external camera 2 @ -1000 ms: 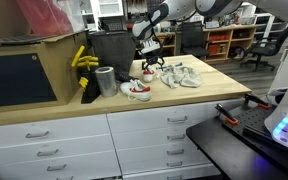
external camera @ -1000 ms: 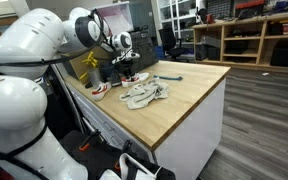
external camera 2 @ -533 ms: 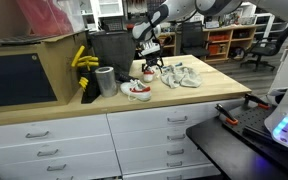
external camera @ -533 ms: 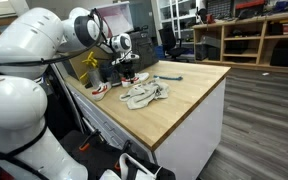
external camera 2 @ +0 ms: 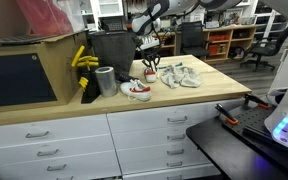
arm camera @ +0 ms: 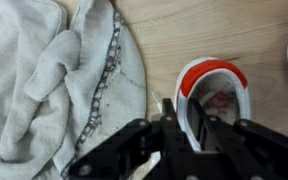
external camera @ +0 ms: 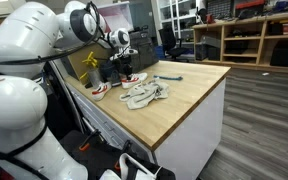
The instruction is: Move the right shoe backwards
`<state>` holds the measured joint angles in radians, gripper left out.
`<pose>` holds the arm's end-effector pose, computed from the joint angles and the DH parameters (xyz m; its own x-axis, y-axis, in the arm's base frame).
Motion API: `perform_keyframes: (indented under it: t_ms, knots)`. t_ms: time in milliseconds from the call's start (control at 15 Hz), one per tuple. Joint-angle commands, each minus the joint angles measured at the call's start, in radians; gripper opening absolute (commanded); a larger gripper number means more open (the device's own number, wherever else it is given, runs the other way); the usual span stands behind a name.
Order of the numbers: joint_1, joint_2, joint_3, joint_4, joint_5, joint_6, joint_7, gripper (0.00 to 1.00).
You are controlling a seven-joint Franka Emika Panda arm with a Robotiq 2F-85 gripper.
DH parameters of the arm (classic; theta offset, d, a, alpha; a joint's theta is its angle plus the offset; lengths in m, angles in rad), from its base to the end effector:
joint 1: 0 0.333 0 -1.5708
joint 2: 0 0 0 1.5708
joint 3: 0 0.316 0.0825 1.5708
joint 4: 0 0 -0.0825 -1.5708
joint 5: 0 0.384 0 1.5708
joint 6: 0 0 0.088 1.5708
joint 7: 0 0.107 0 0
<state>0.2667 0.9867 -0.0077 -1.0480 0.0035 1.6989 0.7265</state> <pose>0.7121 0.1908 0.2104 0.8534 -0.4605 -0.2441 -0.4133 -0.8833 0.2213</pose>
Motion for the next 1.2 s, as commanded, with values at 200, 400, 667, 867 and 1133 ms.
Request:
perform_keyframes:
  t_ms: [200,400,667,867,1133]
  knots:
    - [-0.002,-0.11,0.009,-0.116,0.003,0.028,-0.029,0.0]
    - [-0.001,-0.113,0.005,-0.118,0.002,0.025,-0.038,0.34]
    - [0.003,-0.091,0.003,-0.108,-0.001,0.022,-0.033,0.63]
    - [0.008,-0.073,0.0,-0.106,-0.007,0.021,-0.028,0.86]
    - [0.007,-0.05,-0.007,-0.107,-0.012,0.025,-0.028,1.0]
